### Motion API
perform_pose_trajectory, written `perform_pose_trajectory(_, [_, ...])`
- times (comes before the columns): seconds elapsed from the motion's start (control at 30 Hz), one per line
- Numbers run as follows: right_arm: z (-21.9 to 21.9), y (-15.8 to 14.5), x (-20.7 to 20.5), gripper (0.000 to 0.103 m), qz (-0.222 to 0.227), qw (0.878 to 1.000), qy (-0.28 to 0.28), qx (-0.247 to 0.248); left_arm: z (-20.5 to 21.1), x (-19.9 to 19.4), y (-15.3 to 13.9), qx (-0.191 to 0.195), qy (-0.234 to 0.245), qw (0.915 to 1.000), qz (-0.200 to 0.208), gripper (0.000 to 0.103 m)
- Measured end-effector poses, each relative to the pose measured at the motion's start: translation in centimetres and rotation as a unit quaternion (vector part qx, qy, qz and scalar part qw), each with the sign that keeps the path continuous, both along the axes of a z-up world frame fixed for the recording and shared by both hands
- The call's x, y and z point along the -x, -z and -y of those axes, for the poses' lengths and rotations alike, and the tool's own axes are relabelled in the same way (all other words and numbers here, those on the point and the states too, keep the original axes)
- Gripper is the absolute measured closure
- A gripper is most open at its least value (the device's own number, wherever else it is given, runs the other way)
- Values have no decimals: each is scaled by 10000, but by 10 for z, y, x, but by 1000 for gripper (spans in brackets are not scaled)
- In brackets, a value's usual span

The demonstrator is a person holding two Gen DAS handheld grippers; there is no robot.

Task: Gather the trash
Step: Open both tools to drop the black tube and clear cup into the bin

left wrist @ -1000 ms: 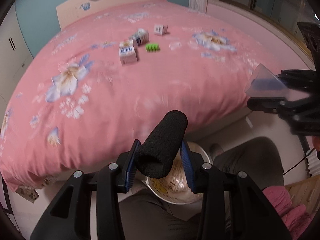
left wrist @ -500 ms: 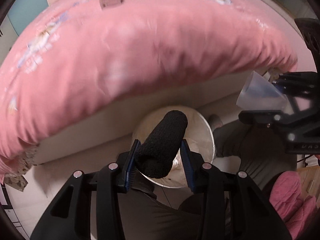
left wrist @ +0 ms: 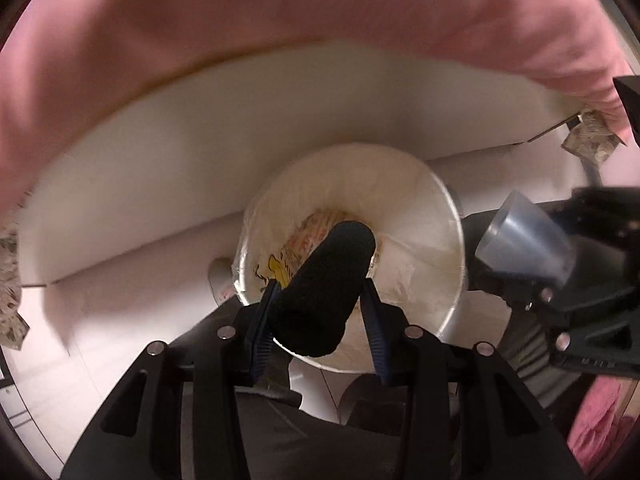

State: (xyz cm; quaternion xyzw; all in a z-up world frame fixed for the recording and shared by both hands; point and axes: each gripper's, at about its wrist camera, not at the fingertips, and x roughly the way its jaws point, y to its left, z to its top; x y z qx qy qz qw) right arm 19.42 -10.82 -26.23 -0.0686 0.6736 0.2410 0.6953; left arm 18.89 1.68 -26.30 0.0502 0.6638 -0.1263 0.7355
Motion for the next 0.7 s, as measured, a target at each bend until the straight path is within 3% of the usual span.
perform_pose_trajectory(0.27, [-7,56,-14,56,-575,9980,-74,260,2,-12,49,3,-249,9980,-580,60])
perform_pose_trajectory(0.43, [-13,86,-21,56,-860,9956,-46,369,0,-16,65,93,-354,9962,-796,60])
perform_pose_trajectory(0.7, [-23,114,-27,53,-1113,9925,-157,471,2,-25,90,145,-468,9923,-1138,58])
